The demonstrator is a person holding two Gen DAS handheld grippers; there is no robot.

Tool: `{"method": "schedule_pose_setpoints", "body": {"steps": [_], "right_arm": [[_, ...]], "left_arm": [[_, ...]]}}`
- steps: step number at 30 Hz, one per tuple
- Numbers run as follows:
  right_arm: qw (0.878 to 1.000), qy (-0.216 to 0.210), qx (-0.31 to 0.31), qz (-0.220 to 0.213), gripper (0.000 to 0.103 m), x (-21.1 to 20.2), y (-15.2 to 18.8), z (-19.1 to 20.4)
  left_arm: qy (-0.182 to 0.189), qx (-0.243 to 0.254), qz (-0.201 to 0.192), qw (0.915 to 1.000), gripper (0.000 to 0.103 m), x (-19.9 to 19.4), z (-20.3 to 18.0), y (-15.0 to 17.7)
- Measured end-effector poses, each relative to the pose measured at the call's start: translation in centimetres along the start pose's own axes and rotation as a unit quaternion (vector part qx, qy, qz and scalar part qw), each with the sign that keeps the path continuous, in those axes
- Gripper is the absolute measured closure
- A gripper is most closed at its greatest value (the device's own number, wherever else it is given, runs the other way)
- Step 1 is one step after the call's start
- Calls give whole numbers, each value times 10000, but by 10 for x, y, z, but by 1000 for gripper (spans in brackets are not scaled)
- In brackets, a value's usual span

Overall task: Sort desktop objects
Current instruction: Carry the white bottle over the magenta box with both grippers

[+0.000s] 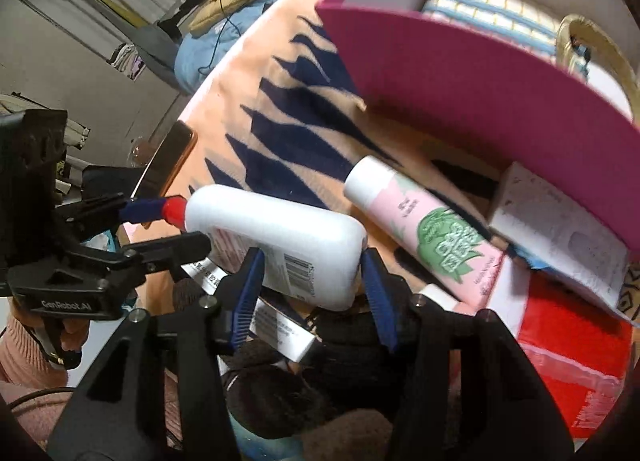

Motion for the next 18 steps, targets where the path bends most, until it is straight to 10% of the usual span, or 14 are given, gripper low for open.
{"method": "schedule_pose_setpoints", "body": {"steps": [18], "right_arm": [[9941,319,-167,-1021,50,-78,-24,-11]], "left_arm": [[101,513,-792,9955,33,-46,-60,-43]]}}
Point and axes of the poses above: each gripper's, at about its wrist camera, not at the fingertips, and x roughly the way its jaws point, z to its left, y to its underside, the point moved 6 cm from there along x, roughly the way its jaws point, and after that the axes turned 1 degree about -z, right-handed, at the moved point
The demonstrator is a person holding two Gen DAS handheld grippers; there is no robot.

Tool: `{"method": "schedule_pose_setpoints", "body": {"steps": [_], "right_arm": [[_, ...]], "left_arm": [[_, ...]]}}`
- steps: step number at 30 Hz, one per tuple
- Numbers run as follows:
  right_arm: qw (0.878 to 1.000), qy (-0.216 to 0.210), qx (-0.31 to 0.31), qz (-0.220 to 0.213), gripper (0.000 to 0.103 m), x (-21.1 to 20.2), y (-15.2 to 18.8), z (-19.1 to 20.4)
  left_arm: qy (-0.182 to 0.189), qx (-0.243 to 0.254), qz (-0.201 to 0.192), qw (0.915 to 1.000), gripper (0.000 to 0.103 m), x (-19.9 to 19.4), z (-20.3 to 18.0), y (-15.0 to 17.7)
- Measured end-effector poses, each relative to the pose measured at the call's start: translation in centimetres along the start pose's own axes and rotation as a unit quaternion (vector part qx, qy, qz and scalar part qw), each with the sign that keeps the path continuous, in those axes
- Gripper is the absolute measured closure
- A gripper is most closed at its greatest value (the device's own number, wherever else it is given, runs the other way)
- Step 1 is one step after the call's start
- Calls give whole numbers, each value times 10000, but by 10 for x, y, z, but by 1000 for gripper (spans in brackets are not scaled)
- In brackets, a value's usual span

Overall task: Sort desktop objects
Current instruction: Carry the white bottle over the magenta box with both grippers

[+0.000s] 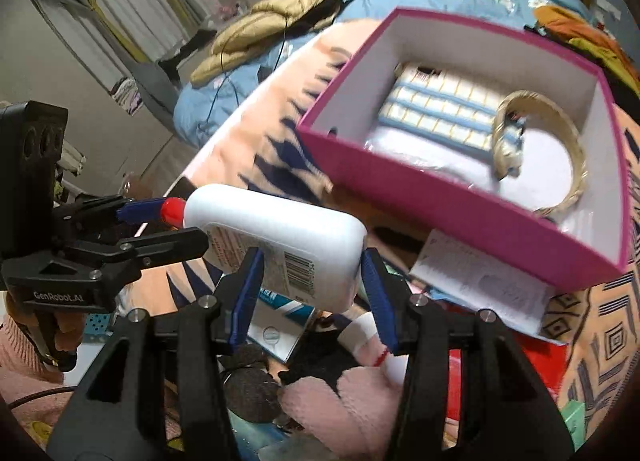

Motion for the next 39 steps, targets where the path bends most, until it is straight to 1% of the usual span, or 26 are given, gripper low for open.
{"method": "schedule_pose_setpoints", "body": {"steps": [9,20,30,39], "right_arm": [[9988,229,72,-418,50,-39,-12,-20],[9960,399,230,-771,50,-67,-27,-46],[9946,484,295,-870,50,-72,-44,-65],[9944,525,335,-857,50,-65,-56,-78]], "left_arm": [[176,283,-244,9991,33,-6,-35,-24],[244,697,-495,9960,33,-4,-70,-58],[233,820,-571,9947,33,6,-83,-82],[213,771,-563,9952,33,20,-83,-98]]}}
Point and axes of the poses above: each gripper's, at about its wrist camera, not at the fingertips, and x roughly the way its jaws point, z to its left, y to its underside, the point moved 6 cm from there along x, roughly the way its jaws point, and after that the axes turned 1 degree about -z, right-handed, at the moved point
